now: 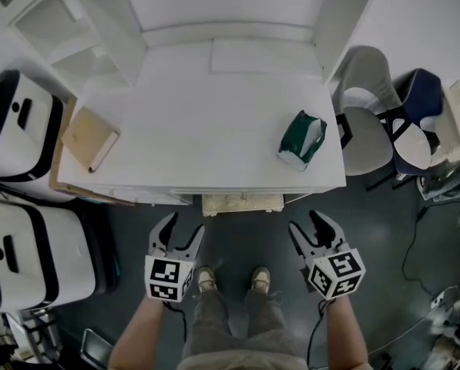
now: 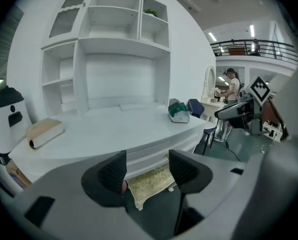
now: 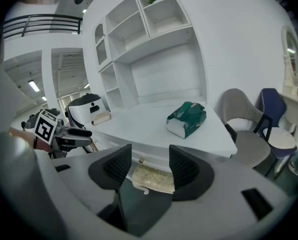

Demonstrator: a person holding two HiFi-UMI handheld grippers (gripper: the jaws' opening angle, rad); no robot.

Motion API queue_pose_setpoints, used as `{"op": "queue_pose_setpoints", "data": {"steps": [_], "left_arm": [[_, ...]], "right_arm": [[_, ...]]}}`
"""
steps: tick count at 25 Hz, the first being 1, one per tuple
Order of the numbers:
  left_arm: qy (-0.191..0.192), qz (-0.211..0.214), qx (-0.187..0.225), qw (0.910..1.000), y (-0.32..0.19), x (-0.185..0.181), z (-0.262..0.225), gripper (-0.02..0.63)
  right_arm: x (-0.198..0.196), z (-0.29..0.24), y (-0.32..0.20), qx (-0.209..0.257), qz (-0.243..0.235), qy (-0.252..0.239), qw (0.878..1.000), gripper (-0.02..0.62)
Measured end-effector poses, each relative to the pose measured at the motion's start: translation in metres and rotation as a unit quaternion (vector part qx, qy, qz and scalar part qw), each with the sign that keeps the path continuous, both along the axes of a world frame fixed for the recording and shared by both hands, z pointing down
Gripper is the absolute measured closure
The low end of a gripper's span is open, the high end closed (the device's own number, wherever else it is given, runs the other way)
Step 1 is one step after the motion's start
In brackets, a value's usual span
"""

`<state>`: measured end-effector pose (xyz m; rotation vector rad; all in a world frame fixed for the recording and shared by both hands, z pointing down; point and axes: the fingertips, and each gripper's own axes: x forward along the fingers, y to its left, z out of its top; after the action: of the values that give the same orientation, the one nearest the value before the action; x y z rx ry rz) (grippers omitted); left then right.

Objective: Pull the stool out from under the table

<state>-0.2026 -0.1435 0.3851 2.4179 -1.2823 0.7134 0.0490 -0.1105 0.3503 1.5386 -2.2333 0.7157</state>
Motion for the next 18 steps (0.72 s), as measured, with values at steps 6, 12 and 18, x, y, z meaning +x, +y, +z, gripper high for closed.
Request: {"op": "queue_pose_setpoints", "data": {"steps": [6,12,18], "left_arm": [[0.036,-0.032,-0.019,0.9986,-0.011,-0.005,0.07,0.341],[0.052,-0.035,-0.025,0.9977,-0.024,-0.001,0.135,0.341],[0.061,-0.03,-0.048,0.9965,-0.038,0.006,0.201,0.327]], "right_arm": [[0.0,0.07,-0.006,-0.018,0.007,0.0,1.0,0.347],[0.0,0.142,-0.011,-0.033,0.003,0.009,0.999,0.334],[0.008,0.206,-0.023,-0.043,0.014,0.01,0.999,0.329]]}}
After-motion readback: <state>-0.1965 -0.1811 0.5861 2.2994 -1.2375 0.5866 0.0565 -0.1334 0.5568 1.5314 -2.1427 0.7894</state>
